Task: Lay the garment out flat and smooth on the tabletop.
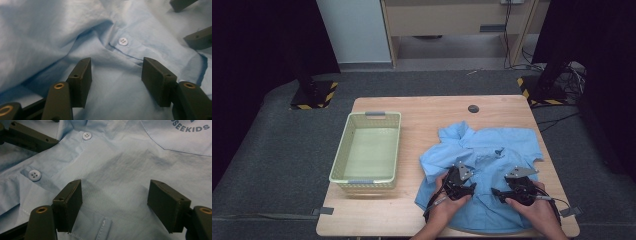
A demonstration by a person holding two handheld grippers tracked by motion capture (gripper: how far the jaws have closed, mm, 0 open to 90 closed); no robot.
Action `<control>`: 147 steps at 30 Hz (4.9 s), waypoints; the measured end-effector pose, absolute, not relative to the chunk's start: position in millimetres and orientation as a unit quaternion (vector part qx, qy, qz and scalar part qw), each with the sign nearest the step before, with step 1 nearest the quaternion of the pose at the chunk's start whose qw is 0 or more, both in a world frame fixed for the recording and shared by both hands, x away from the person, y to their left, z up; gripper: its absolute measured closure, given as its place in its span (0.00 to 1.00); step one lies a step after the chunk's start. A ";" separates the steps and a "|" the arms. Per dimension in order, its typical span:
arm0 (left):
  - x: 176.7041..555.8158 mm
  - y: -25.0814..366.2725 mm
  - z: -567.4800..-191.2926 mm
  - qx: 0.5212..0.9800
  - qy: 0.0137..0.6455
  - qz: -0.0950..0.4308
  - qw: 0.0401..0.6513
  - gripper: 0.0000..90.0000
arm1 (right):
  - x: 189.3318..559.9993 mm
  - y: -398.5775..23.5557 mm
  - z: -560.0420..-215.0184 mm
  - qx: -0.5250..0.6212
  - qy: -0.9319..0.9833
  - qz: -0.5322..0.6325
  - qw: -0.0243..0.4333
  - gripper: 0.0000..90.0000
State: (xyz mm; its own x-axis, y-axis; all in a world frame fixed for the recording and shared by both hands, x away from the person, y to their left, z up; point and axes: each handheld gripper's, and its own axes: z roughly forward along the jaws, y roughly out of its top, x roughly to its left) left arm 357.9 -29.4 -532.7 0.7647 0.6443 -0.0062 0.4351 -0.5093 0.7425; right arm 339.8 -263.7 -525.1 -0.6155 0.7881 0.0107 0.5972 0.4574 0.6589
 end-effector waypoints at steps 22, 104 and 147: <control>333.2 81.1 -499.9 0.784 0.455 0.172 0.386 0.33 | 336.3 -267.7 -526.5 0.411 0.837 0.326 0.154 0.31; 335.8 71.1 -511.6 0.843 0.368 0.148 0.363 0.33 | 471.8 -277.7 -496.8 0.418 0.828 0.323 0.189 0.31; 372.0 84.6 -520.1 0.841 0.398 0.147 0.335 0.21 | 542.0 -316.3 -506.0 0.496 0.777 0.336 0.194 0.20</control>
